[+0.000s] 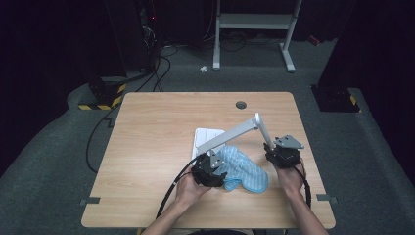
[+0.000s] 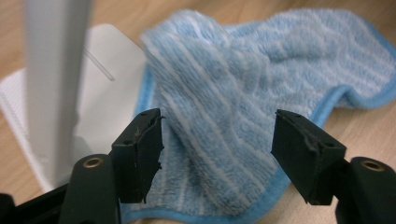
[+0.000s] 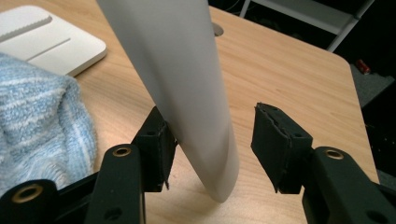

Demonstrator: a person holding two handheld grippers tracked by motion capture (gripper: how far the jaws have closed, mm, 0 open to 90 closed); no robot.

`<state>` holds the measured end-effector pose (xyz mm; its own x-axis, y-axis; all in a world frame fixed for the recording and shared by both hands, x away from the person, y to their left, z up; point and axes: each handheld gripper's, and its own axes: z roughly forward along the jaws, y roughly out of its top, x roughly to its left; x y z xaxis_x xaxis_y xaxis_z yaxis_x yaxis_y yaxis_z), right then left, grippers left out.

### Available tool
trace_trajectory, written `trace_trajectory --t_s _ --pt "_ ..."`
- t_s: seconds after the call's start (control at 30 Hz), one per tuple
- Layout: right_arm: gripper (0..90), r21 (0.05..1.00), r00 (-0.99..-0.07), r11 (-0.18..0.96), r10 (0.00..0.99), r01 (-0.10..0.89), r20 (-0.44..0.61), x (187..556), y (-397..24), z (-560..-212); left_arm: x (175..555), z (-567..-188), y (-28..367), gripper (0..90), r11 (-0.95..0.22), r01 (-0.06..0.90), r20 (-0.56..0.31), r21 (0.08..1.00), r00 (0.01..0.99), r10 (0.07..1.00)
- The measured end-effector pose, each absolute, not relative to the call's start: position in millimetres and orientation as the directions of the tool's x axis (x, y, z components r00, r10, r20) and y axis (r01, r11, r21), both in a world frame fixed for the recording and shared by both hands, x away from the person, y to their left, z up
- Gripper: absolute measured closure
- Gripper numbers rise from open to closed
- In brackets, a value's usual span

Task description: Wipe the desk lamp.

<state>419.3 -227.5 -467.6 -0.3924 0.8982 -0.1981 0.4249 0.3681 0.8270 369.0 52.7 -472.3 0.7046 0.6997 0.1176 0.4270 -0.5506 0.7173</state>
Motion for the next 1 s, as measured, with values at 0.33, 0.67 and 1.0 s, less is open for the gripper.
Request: trace_trajectory --t_s 0.33,0.67,1.0 --pt "46.2 0.821 -0.358 0.300 0.925 0.486 -0.126 430 -241 -473 379 -453 84 33.7 -0.498 0.450 0.112 0.741 0.649 0.753" --pt "41.9 0.813 -0.550 0.388 0.829 0.434 -0.102 381 -205 -479 419 -454 83 33.6 -0.500 0.463 0.085 0.732 0.666 0.741" --pt "40.3 0.739 -0.655 0.463 0.754 0.490 -0.038 393 -177 -512 449 -468 81 37.3 -0.540 0.479 0.020 0.692 0.735 0.678"
